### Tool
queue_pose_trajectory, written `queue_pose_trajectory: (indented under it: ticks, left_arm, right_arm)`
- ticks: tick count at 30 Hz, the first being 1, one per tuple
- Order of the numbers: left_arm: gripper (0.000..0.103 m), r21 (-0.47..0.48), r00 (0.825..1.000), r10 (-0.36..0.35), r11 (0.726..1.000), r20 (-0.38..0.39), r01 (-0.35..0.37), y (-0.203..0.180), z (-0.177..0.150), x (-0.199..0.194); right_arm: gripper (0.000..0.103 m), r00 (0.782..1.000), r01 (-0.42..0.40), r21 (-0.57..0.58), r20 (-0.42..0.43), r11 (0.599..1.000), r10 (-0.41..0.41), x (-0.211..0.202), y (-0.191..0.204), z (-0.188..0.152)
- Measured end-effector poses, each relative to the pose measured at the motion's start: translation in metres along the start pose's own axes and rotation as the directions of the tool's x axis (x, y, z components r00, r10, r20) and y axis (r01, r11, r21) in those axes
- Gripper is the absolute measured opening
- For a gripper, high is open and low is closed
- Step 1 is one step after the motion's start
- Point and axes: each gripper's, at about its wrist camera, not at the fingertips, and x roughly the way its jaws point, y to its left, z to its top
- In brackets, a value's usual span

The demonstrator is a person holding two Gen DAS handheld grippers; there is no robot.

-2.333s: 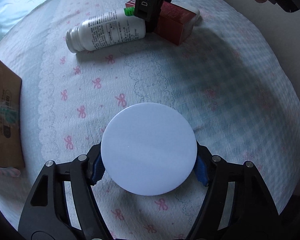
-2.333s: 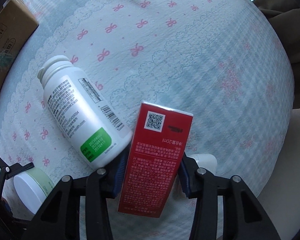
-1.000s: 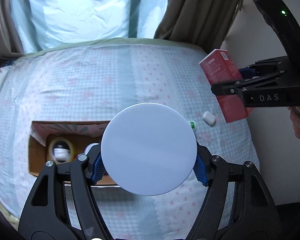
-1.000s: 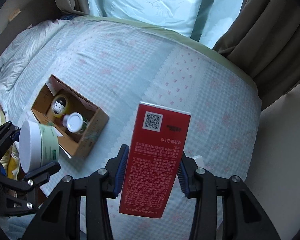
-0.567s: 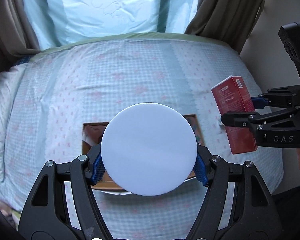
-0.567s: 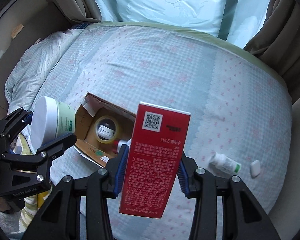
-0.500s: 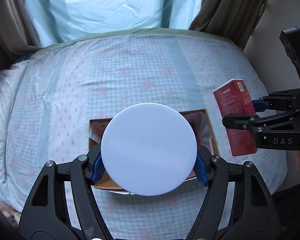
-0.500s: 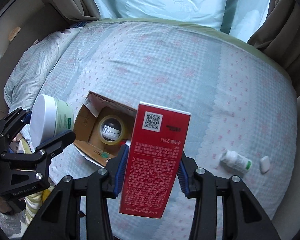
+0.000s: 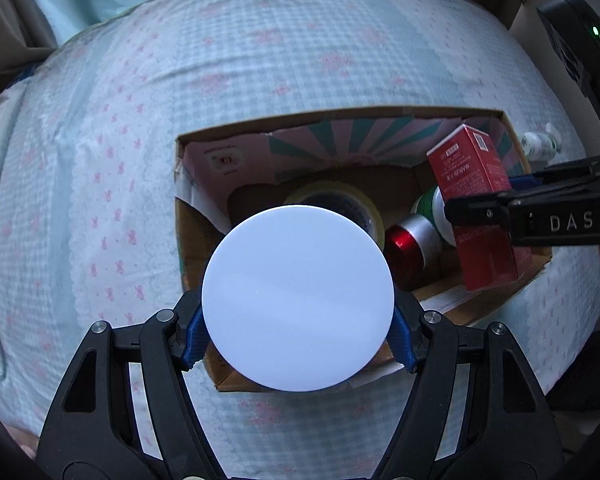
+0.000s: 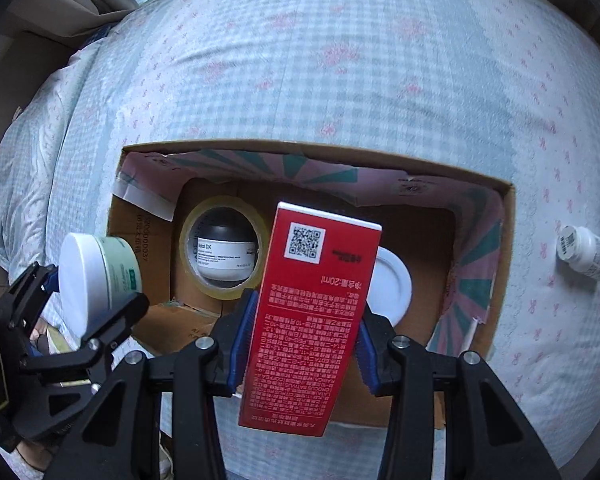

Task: Organize rigid objects
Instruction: 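Open both tools to drop the lid and red box into the box, then withdraw both tools and move toward the pill bottle and earbud case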

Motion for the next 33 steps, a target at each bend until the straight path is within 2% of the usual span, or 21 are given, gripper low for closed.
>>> queue_pose_trajectory:
  ticks: [6, 10, 11, 12, 13, 14, 15, 16, 20, 24, 33]
  left_arm:
    - [0.068, 0.059, 1.0, 0.011, 0.998, -0.029, -0.01, -0.007, 0.001, 0.013]
    - [0.068, 0.093, 0.999, 0.007, 0.996, -0.037, -0.004, -0.011, 0.009, 0.01]
    - [0.07, 0.102, 0.999, 0.01, 0.995, -0.045, -0.006, -0.013, 0.012, 0.011]
    - [0.09, 0.112, 0.999, 0.018, 0.994, -0.04, -0.013, -0.015, 0.014, 0.009]
    - [0.103, 0.117, 0.999, 0.026, 0.993, -0.022, -0.023, -0.016, 0.015, 0.004]
    - [0.103, 0.119, 1.0, 0.024, 0.993, 0.01, -0.025, -0.017, 0.017, -0.002]
    - [0.103, 0.126, 1.0, 0.018, 0.992, 0.022, -0.02, -0.018, 0.019, -0.006]
    - [0.103, 0.136, 0.999, 0.015, 0.991, 0.028, -0.019, -0.019, 0.02, -0.009]
    - [0.103, 0.173, 0.998, 0.056, 0.984, -0.01, -0.053, -0.022, 0.02, -0.005]
    - [0.103, 0.14, 0.999, 0.02, 0.99, -0.034, -0.015, -0.02, 0.015, -0.005]
    - [0.103, 0.086, 0.999, 0.016, 0.996, -0.037, -0.013, -0.015, 0.004, -0.015]
  right_arm:
    - [0.041, 1.0, -0.007, 0.004, -0.024, 1.0, 0.007, 0.011, 0.003, 0.012]
    - [0.042, 0.998, -0.006, -0.011, -0.068, 1.0, 0.005, 0.016, 0.008, 0.021]
    - [0.042, 0.997, -0.002, -0.024, -0.073, 1.0, 0.0, 0.017, 0.009, 0.024]
    - [0.042, 0.997, 0.004, -0.034, -0.075, 0.999, -0.006, 0.019, 0.01, 0.027]
    - [0.048, 0.997, 0.011, -0.027, -0.074, 1.0, -0.013, 0.019, 0.01, 0.028]
    - [0.074, 0.997, 0.017, -0.011, -0.071, 1.0, -0.017, 0.017, 0.008, 0.03]
    - [0.091, 0.998, 0.015, 0.006, -0.064, 1.0, -0.014, 0.016, 0.004, 0.031]
    - [0.103, 0.999, 0.006, 0.016, -0.053, 1.0, -0.005, 0.013, 0.001, 0.031]
    - [0.103, 1.0, 0.025, 0.021, -0.016, 0.999, -0.024, 0.004, -0.005, 0.027]
    - [0.103, 1.0, 0.025, 0.031, -0.019, 0.999, -0.025, 0.002, -0.009, 0.021]
    - [0.103, 1.0, 0.028, 0.041, -0.011, 0.999, -0.027, -0.008, -0.008, 0.015]
